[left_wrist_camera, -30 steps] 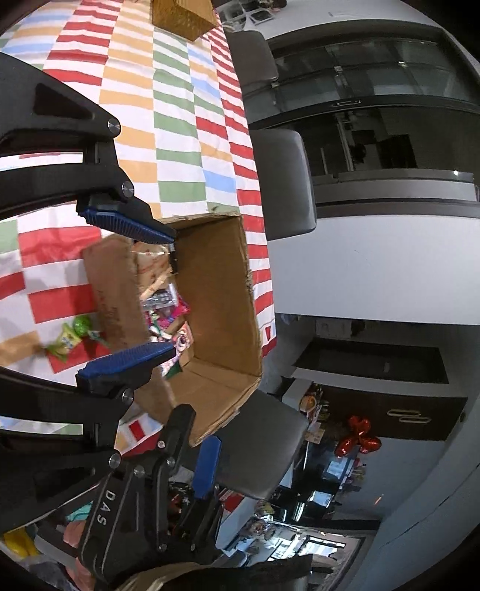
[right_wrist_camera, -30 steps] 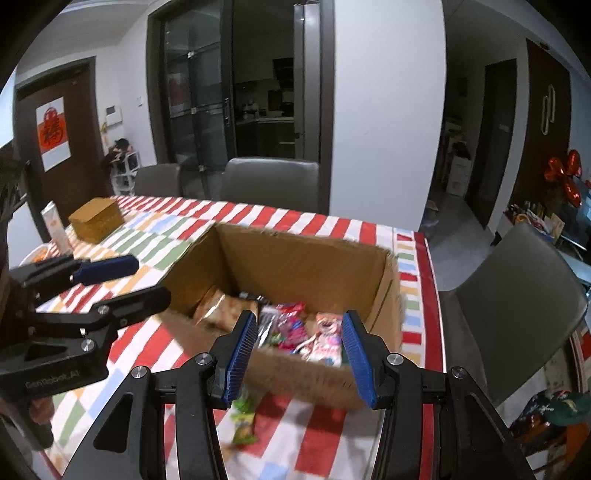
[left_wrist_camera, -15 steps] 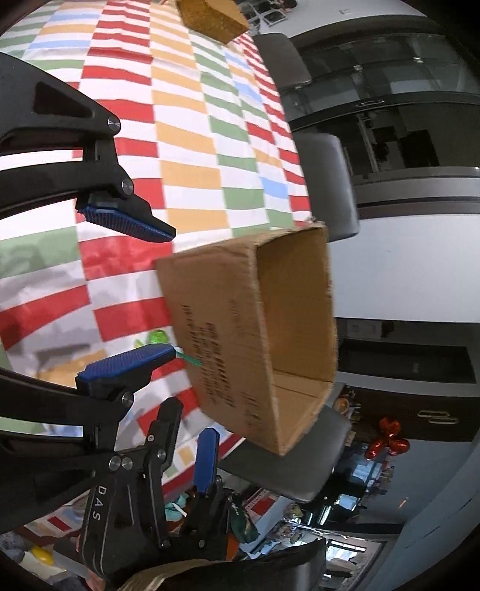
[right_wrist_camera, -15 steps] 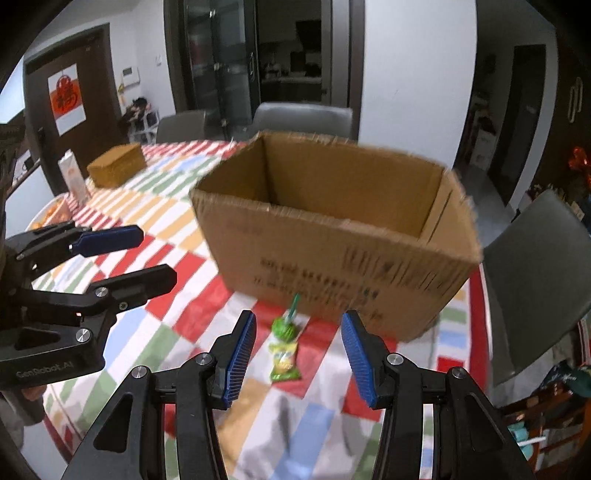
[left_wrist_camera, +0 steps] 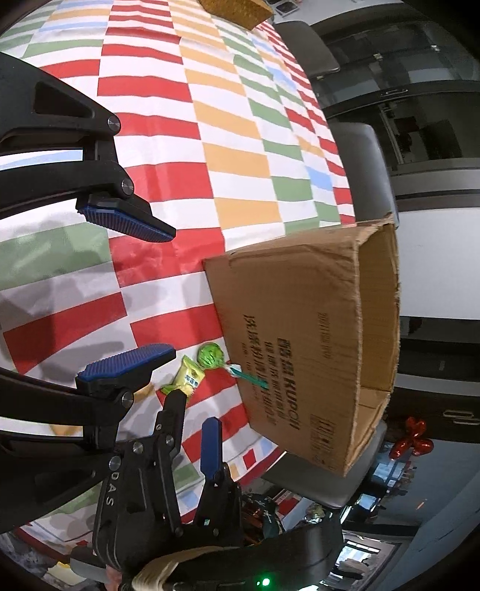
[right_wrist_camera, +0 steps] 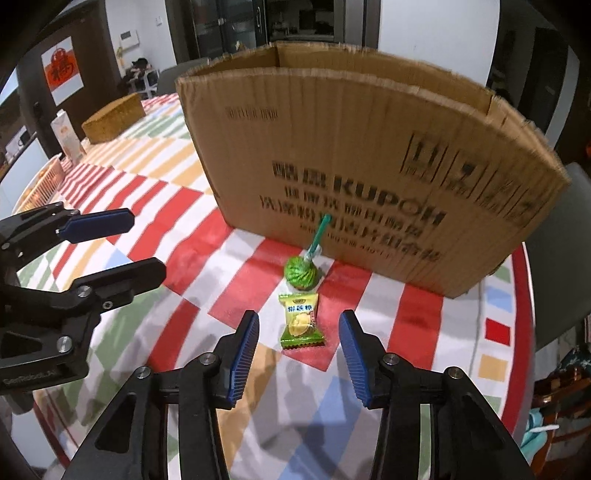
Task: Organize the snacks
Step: 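Move both tools back toward the last two candies, then grasp the yellow-green wrapped candy with the right tool while the left tool grasps the green lollipop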
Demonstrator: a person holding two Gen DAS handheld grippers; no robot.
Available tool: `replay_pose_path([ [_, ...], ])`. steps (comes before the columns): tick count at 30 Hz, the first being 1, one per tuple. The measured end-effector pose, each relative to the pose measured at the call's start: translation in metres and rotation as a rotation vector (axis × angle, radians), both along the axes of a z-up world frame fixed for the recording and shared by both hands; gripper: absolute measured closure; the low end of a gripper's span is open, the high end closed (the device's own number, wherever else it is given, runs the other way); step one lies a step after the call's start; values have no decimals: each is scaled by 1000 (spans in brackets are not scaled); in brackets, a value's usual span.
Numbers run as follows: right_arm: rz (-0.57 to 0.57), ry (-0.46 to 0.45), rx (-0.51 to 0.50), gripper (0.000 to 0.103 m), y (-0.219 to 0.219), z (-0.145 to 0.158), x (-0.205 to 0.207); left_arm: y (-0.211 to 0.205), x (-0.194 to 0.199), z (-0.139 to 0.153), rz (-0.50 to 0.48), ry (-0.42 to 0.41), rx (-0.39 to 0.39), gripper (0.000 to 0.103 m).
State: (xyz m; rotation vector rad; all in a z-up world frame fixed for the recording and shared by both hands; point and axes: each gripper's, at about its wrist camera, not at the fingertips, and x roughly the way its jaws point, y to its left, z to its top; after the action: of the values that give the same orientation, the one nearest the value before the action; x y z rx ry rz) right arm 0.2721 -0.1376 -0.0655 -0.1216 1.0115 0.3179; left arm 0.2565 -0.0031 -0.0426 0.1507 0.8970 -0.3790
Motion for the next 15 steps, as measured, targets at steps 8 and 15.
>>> replay_pose_path([
  [8,2,56,-1,68,4,-21,14,-3,8,-14,-12,28,11,47],
  [15,4,79,4,75,8,-31,22,-9,16,-24,-30,50,14,47],
])
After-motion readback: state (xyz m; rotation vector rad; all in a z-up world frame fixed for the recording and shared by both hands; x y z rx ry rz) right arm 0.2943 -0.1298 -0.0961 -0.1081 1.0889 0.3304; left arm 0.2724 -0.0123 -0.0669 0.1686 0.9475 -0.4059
